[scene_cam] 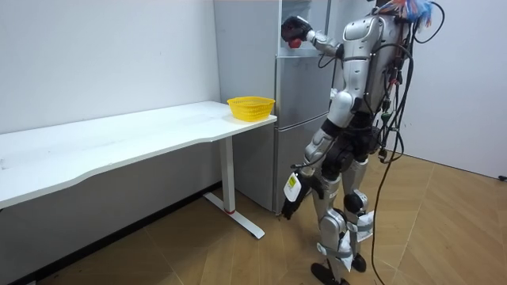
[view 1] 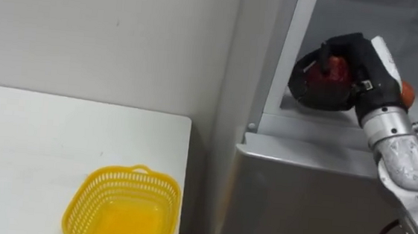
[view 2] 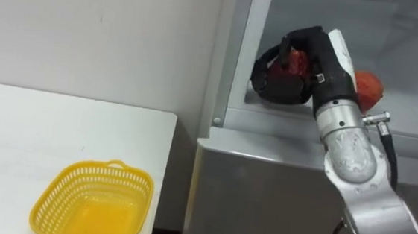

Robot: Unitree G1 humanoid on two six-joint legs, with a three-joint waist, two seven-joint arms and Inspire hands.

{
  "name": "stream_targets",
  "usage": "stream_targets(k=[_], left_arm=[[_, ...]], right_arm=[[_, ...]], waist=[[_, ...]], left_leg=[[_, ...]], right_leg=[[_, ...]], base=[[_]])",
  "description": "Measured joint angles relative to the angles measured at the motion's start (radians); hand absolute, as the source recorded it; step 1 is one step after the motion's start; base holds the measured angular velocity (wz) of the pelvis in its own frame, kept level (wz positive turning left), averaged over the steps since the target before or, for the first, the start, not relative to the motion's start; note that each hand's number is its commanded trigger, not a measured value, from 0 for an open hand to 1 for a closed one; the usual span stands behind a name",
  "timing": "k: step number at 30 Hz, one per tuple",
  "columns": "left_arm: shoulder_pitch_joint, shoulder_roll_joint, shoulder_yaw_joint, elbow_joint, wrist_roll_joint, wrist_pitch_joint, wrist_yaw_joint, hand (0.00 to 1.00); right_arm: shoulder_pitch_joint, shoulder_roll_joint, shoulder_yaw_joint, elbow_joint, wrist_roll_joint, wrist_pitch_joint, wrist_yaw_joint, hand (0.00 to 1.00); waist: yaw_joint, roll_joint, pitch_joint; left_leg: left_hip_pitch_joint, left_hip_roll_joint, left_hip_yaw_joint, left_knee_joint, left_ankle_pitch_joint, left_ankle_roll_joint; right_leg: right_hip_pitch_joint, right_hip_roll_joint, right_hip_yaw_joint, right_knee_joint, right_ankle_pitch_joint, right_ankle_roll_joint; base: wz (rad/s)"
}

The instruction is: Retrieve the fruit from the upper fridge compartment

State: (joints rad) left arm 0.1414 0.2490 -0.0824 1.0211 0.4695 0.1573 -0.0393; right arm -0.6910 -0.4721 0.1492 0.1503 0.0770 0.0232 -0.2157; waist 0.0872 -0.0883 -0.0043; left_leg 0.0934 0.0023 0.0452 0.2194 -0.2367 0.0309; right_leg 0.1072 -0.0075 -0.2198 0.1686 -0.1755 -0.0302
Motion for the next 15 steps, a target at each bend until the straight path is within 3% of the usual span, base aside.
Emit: stream_targets(k=[4, 9, 12, 15], left_arm=[[0.008, -0.002, -0.02, 0.003, -0.005, -0.017, 0.01, 0.0], [0.005, -0.011, -0.021, 0.025, -0.007, -0.037, 0.015, 0.0], [0.003, -0.03, -0.021, 0.033, -0.007, -0.038, 0.018, 0.0], [0.007, -0.042, -0.036, 0.033, -0.009, -0.053, 0.028, 0.0]], right_arm=[[0.023, 0.04, -0.004, -0.097, -0.057, -0.021, -0.076, 1.0], [0.094, 0.086, -0.013, -0.202, -0.195, -0.042, -0.139, 1.0], [0.123, 0.093, -0.015, -0.251, -0.277, -0.048, -0.157, 1.0], [0.129, 0.127, -0.014, -0.329, -0.368, -0.056, -0.194, 1.0]], waist=[[-0.004, 0.033, 0.0024], [-0.005, 0.043, 0.0041], [-0.005, 0.05, 0.0034], [-0.004, 0.061, 0.0019]], left_leg=[[0.024, 0.001, 0.007, -0.009, 0.0, 0.0], [0.021, 0.004, 0.008, -0.008, 0.0, 0.0], [0.014, 0.005, 0.009, -0.009, 0.0, 0.0], [0.013, 0.004, 0.008, -0.015, 0.0, 0.0]], right_leg=[[0.014, 0.001, 0.014, 0.0, 0.0, 0.0], [0.009, 0.007, 0.025, 0.003, 0.002, -0.002], [0.005, 0.009, 0.025, 0.009, 0.003, -0.002], [-0.005, 0.01, 0.025, 0.018, 0.003, -0.002]], base=[[-0.08], [-0.02], [0.0], [-0.03]])
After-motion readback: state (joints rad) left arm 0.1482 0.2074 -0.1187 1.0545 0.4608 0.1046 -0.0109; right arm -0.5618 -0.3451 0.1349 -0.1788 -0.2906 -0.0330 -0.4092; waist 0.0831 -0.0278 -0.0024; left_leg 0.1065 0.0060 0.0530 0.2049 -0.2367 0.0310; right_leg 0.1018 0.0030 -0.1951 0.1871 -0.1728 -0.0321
